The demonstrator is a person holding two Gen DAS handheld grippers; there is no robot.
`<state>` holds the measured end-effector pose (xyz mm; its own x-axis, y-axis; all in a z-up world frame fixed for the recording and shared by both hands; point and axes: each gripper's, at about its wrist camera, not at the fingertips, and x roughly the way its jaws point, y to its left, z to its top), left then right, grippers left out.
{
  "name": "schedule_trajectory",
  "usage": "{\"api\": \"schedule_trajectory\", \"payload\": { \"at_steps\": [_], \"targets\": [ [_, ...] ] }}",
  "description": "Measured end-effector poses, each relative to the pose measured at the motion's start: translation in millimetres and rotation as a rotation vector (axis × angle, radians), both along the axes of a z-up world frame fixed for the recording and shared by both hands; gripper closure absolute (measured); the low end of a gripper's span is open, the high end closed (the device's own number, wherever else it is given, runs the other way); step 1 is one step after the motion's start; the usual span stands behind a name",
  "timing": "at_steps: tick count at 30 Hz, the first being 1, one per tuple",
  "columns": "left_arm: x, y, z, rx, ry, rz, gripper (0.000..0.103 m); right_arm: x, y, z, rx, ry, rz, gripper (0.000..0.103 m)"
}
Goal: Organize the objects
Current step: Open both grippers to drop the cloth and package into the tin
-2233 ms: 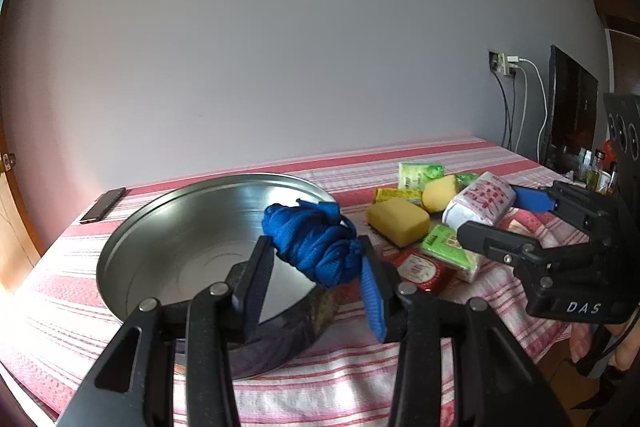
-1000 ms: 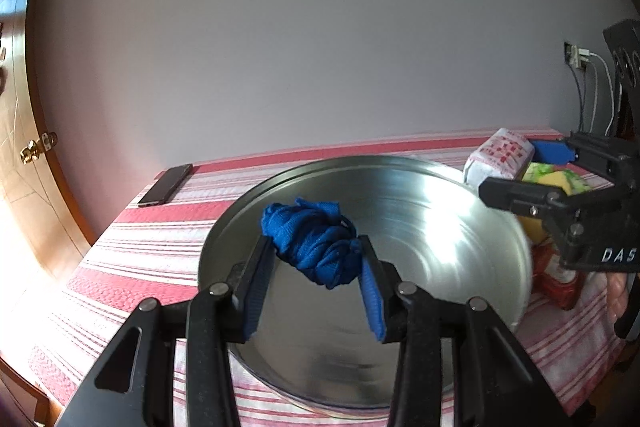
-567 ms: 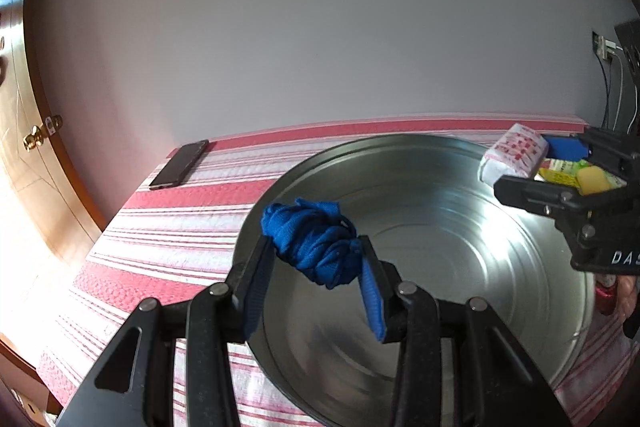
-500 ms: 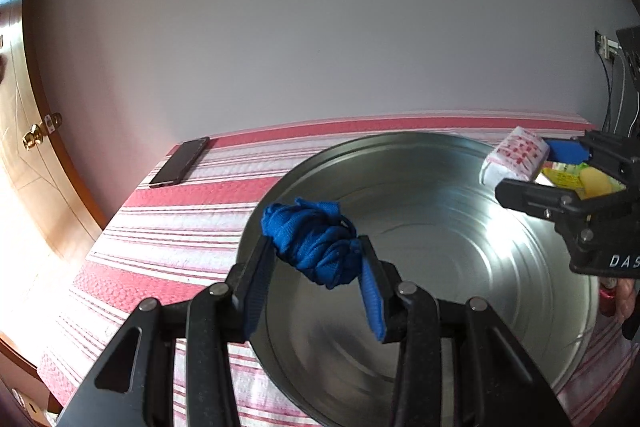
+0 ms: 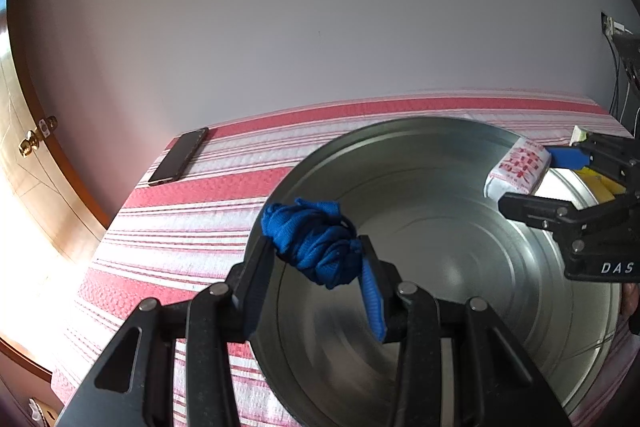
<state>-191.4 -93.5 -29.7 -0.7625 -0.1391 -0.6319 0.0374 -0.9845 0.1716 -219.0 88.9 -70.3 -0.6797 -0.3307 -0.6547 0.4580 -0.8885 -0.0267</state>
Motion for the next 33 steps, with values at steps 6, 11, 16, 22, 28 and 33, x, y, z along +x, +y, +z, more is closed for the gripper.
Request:
{"api": "schedule_trajectory", "payload": {
  "at_steps": [6,11,16,22,28,33],
  "targets": [
    [-1.7,5.5,0.2,-0.021,-0.017,-0.009,0.062,-7.2,1.2,-5.1,0.014,-0.035,-0.006,0.032],
    [-5.5,5.5,-4.0,-0.024,-0.036,-0.008,0.062,-8.2,0.2,-5.5,0.032,-0.050,-0.012,0.032],
    [-6.2,7.1,-7.5,-0.025,-0.042,-0.012,0.059,-8.7,-0.3,-5.8,0.022,-0.051,-0.007,0.032],
    [-2.7,9.2,-3.3,-0.049,-0.004,-0.010,0.033,-2.5,0.9,-4.9,-0.016,-0.021,-0.006,0.032],
    [8.4,12.4,2.9,-0.023,0.037,0.007,0.013,19.4,8.8,11.2,-0.071,0.051,-0.011,0.029],
    [24.8,27.0,7.1,-0.003,0.078,0.004,0.007,46.4,26.2,18.7,-0.092,0.099,-0.020,0.029]
  ]
}}
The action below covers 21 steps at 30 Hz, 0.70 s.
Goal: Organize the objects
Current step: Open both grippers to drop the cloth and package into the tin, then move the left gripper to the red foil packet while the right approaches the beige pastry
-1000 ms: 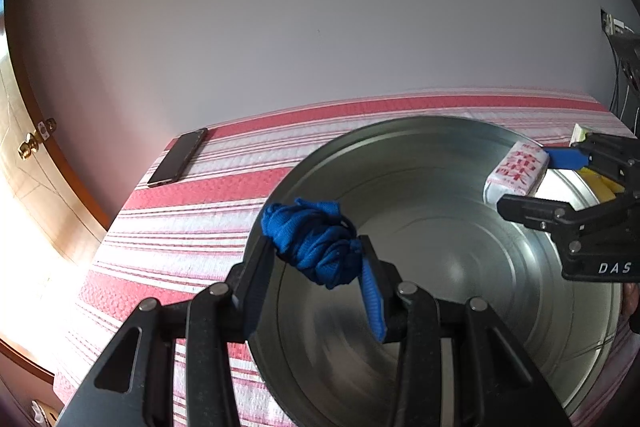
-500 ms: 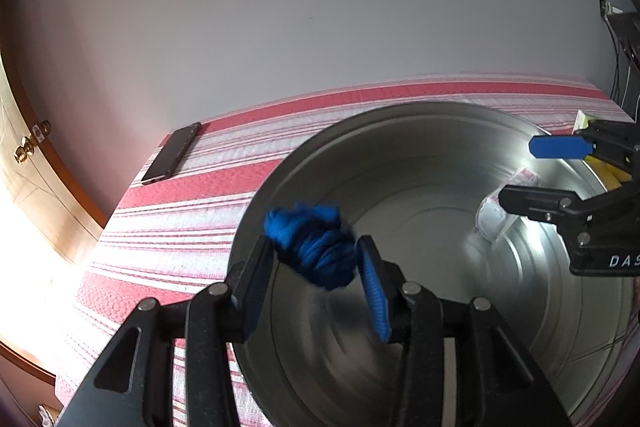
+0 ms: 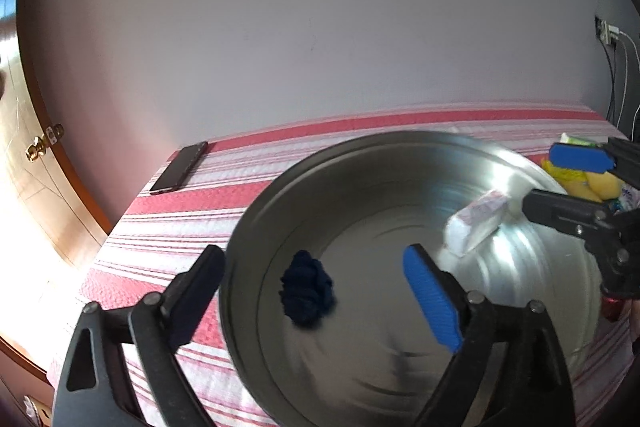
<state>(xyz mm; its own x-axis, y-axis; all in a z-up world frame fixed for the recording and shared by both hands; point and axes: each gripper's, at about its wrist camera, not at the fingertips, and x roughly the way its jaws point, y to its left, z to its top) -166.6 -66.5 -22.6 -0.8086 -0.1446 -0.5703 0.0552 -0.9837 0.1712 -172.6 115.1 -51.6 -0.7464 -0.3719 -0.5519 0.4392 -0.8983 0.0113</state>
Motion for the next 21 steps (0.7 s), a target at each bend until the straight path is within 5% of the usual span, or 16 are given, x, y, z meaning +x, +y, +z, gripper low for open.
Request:
{"api": "schedule_trajectory", "payload": {
  "at_steps": [11,21],
  "targets": [
    [45.9,79.2,7.6,0.062,0.101,-0.133,0.003,82.8,99.1,-3.9,-0.064,0.098,-0.152,0.026],
    [71.2,167.2,-2.3,0.033,0.077,-0.313,0.003,116.4,204.0,-39.5,-0.091,0.034,-0.423,0.020]
  ]
}}
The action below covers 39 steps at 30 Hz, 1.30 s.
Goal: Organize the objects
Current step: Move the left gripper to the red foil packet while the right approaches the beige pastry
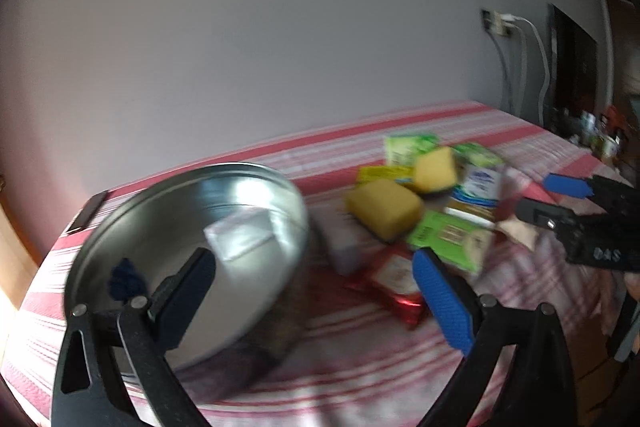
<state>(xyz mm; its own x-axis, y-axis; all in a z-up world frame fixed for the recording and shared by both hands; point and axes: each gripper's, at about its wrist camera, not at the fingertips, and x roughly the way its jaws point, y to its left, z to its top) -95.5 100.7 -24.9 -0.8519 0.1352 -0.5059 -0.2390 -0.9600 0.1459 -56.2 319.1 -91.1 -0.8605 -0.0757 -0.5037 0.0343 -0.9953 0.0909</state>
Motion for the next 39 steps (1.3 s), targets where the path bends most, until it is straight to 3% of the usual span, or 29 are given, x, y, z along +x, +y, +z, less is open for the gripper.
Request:
{"api": "schedule_trajectory", "payload": {
  "at_steps": [9,21,23,36,39],
  "targets": [
    [-1.4,39.7,-19.7,-0.032,-0.059,-0.058,0.003,1.4,11.3,-14.7,0.073,-0.053,-0.025,0.020],
    [-15.6,37.8,-39.5,-0.005,-0.156,-0.055,0.005,-22.5,8.4,-26.7,0.134,-0.216,-0.017,0.020],
    [-18.6,36.6,-41.0,0.007,-0.176,-0.058,0.010,-23.3,7.5,-29.0,0.146,-0.223,-0.013,0.020],
    [-27.9,43.7,-42.0,0.009,-0.228,-0.062,0.010,-21.4,7.1,-28.7,0.157,-0.222,-0.006,0.020],
    [-31.4,40.4,-46.5,0.030,-0.252,-0.052,0.023,-21.1,6.9,-29.7,0.160,-0.219,-0.008,0.020]
  ]
}}
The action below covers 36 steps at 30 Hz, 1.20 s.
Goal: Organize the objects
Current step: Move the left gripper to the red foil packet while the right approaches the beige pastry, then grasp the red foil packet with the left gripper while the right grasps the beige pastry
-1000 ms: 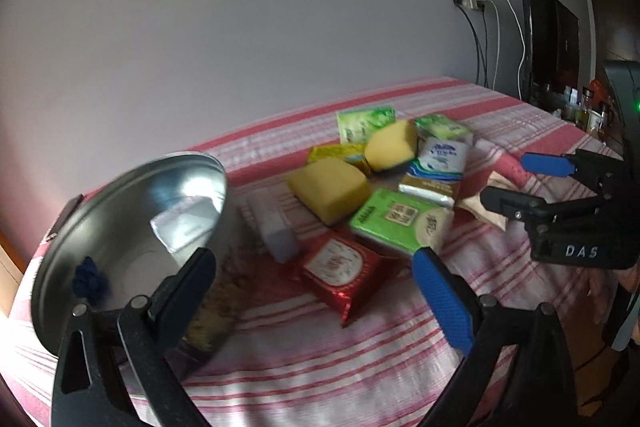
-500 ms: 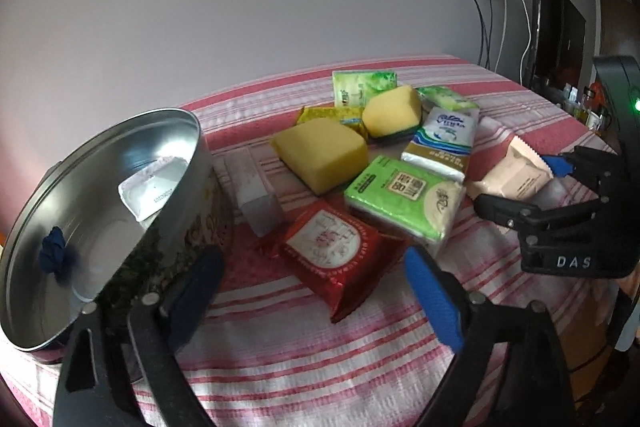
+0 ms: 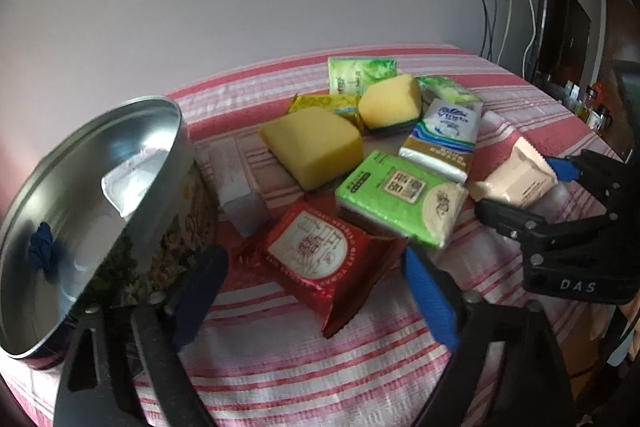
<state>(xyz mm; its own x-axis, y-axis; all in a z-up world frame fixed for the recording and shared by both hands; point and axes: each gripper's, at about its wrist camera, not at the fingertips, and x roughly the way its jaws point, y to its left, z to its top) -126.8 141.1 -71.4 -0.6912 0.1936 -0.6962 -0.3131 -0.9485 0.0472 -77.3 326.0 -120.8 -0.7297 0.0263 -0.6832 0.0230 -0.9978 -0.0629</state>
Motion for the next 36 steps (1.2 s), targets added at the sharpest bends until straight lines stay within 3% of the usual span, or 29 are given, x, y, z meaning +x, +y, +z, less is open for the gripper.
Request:
{"api": "schedule_trajectory", "payload": {
  "at_steps": [2,4,5,17,21,22,23,25,29,33,36],
  "targets": [
    [-3.8,-5.5,-2.7,0.034,-0.023,0.003,0.043,0.4,-0.5,-0.1,0.002,0.002,0.001,0.020],
    [-3.7,-12.2,-2.8,0.064,-0.026,0.007,0.045,0.3,-0.1,0.0,-0.003,0.003,0.003,0.020],
    [-2.6,-13.8,-3.4,0.065,-0.023,0.009,0.052,0.0,-0.2,-0.2,-0.005,0.003,0.003,0.021],
    [17.0,-13.0,-5.4,0.044,0.049,-0.013,0.063,1.9,-0.9,1.6,-0.007,0.018,-0.001,0.021],
    [26.4,-16.5,-11.6,0.048,0.029,-0.036,0.062,1.8,-0.2,2.5,-0.009,0.024,-0.002,0.021],
    [27.1,-19.3,-10.6,0.055,0.023,-0.023,0.050,1.8,0.0,2.6,-0.009,0.025,-0.002,0.021],
    [27.4,-22.4,-9.1,0.067,0.020,-0.012,0.029,1.8,-0.1,2.8,-0.008,0.026,-0.003,0.021],
    [28.4,-28.3,-2.8,0.099,0.039,0.013,0.014,2.0,0.0,2.5,-0.009,0.026,-0.003,0.021],
    [23.0,-20.8,3.8,0.105,0.044,0.003,0.014,1.5,-0.2,2.2,-0.008,0.027,-0.004,0.021],
    [11.9,-5.7,-0.4,0.057,0.038,0.009,0.014,1.1,-0.4,1.5,-0.002,0.023,-0.011,0.021],
    [3.8,-5.2,-2.1,0.060,0.012,0.019,0.029,0.8,-1.0,1.0,0.005,0.024,-0.012,0.024]
  ]
}}
